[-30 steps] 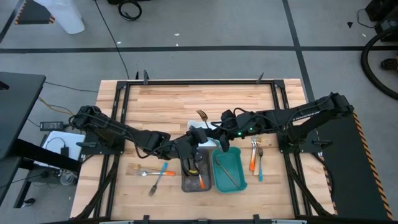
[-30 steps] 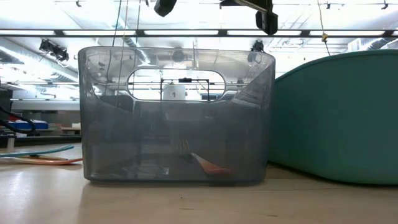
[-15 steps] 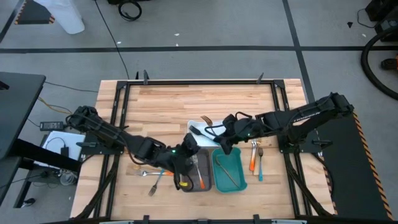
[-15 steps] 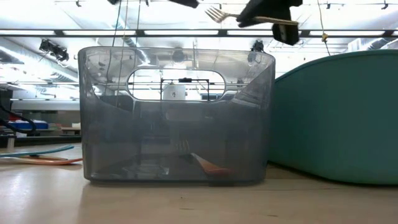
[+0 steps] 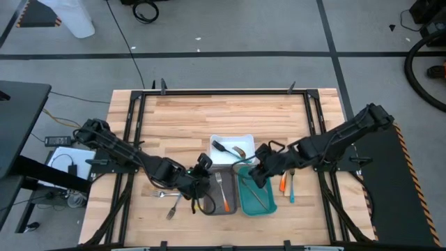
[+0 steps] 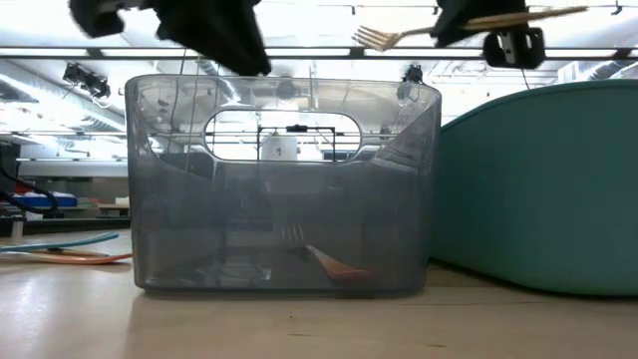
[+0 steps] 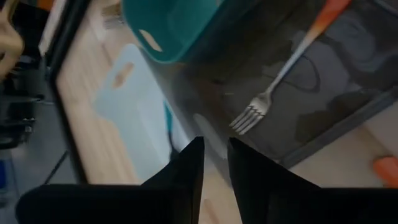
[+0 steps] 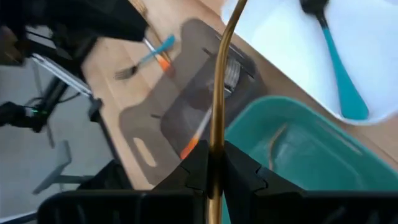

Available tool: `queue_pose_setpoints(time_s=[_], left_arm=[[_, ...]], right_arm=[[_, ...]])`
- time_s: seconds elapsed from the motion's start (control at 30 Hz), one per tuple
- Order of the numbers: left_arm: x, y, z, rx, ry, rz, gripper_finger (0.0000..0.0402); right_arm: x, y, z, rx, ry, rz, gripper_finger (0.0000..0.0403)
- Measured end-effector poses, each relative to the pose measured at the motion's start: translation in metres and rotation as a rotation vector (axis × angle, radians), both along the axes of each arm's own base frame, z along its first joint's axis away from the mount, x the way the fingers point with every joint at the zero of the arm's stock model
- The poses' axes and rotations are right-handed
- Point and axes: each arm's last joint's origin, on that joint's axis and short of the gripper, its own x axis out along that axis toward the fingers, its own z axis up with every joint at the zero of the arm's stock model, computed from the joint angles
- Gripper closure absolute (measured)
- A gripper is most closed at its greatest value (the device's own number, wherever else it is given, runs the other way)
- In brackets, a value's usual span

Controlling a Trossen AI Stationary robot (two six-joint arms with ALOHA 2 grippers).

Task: Sort silverware by color (type)
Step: Put the gold fork into the green bin

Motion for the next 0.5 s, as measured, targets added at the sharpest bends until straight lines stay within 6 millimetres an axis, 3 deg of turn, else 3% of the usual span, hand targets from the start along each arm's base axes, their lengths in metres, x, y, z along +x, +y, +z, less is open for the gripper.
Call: queue_pose_setpoints(time_s=[0.1, 0.27, 0.5], left_arm=[[-0.005, -0.001, -0.010, -0.020, 0.022, -0.003, 0.0329], [-0.014, 0.001, -0.010, -0.092, -0.002, -0.032, 0.0339], [-0.030, 0.014, -0.007, -0.150, -0.094, -0.047, 0.0347]], right_arm=[[0.006, 0.008, -0.014, 0.014, 0.051, -0.001, 0.0364], [0.014, 0.018, -0.035, 0.066, 0.152, 0.010, 0.0364], [0.010, 0.030, -0.051, 0.129, 0.275, -0.012, 0.0364]])
